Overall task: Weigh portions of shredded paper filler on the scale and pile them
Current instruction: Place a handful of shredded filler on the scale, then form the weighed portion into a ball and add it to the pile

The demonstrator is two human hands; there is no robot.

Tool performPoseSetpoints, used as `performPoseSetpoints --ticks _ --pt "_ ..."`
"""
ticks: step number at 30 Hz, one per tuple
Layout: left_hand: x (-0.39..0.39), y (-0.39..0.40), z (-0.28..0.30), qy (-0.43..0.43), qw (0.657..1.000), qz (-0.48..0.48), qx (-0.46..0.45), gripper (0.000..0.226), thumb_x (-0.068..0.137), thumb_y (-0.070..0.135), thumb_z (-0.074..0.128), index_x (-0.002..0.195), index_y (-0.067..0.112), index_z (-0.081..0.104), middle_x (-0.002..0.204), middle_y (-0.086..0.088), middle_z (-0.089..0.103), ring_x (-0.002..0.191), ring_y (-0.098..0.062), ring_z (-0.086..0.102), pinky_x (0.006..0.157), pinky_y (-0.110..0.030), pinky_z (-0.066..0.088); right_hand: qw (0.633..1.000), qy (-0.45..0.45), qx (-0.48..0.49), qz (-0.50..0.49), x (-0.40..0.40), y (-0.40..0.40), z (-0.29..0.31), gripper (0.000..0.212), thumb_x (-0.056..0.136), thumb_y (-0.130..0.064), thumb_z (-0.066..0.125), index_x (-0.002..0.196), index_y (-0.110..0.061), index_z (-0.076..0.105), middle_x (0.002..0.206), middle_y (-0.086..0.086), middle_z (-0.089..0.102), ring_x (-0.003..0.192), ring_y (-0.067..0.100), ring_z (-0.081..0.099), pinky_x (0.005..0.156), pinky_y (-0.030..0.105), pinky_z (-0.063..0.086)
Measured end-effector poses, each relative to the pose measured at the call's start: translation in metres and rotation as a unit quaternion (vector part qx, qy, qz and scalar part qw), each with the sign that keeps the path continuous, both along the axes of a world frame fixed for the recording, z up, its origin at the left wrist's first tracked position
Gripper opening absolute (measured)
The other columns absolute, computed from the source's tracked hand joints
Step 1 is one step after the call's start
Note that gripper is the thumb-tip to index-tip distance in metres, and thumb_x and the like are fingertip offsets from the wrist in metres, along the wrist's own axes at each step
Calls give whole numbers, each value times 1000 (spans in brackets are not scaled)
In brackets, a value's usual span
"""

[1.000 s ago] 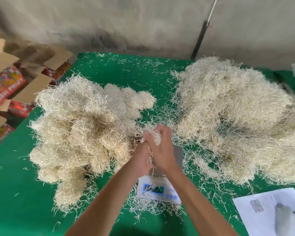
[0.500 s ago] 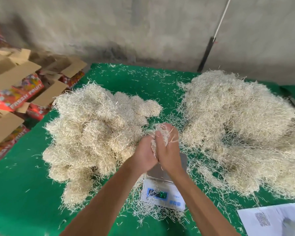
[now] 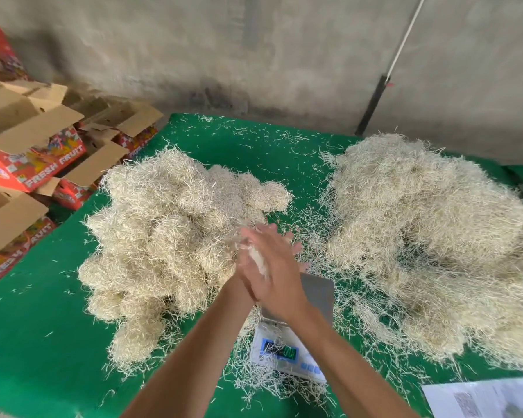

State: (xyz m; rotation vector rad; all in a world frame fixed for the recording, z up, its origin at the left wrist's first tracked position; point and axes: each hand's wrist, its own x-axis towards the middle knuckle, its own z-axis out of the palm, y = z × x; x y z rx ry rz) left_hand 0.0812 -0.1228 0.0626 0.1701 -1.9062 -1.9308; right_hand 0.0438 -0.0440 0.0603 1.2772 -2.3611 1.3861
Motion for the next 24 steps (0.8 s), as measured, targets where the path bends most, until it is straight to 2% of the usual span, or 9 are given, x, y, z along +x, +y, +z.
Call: performPoseSetpoints --ticks 4,7,10,13,16,17,19,21,24 --pt "-11 -21 9 -93 995 11 32 40 90 28 64 121 2 69 107 -11 67 96 -19 69 82 -35 58 994 -72 40 -67 -39 7 15 45 109 -42 47 148 -23 55 154 -4 53 146 12 43 123 55 30" --pt "-28 -44 13 -187 974 29 122 54 90 39 67 127 0 63 115 -26 64 107 -35 65 95 -50 52 998 -54 43 -5 -21 12 2 45 109 -35 39 151 -26 51 164 -9 38 154 11 28 128 52 19" --pt "-21 -33 -1 -125 985 63 105 21 92 38 65 99 18 71 81 -17 60 77 -28 61 69 -48 51 996 -91 7 5 -3 -1 -5 44 109 -53 39 151 -41 48 160 -24 38 150 -2 29 125 41 26" --pt "-22 -13 -27 -195 976 -77 53 24 99 33 54 107 11 58 98 -16 56 93 -24 59 92 -38 49 986 -159 24 -50 -31 13 -4 51 104 -59 47 152 -40 47 160 -23 38 148 -6 32 124 41 30" --pt "-48 -35 -18 -235 902 -90 350 11 91 23 67 92 27 56 89 -1 55 78 -2 59 81 -17 51 994 -108 30 -5 -33 26 -17 41 108 -49 48 148 -40 50 161 -15 40 146 -1 36 121 31 34" --pt "-48 -38 -16 -210 861 -63 459 10 99 30 57 95 21 57 93 -8 55 83 -8 63 83 -25 55 997 -76 16 10 -28 22 -20 36 108 -45 51 143 -39 55 158 -14 42 144 0 38 119 20 31" --pt "-48 -28 -26 -203 853 -48 479 33 107 37 37 117 11 55 116 -12 56 114 -18 60 112 -51 40 1000 6 -6 6 -28 10 -30 22 105 -37 57 124 -30 68 144 -10 54 136 6 47 116 19 29" --pt "-50 -11 -37 -220 840 -71 492 51 103 46 39 128 7 59 135 -14 58 129 -25 54 120 -56 26 1000 14 -13 -19 -43 4 -37 14 103 -27 63 103 -19 74 114 -8 66 108 5 60 98 27 45" --pt "-56 0 -42 -236 738 -171 609 81 88 71 45 124 1 65 125 -22 64 121 -34 59 117 -52 31 989 -84 110 -58 -83 1 -32 22 105 -32 60 90 -19 69 78 -12 63 68 1 59 63 27 48"
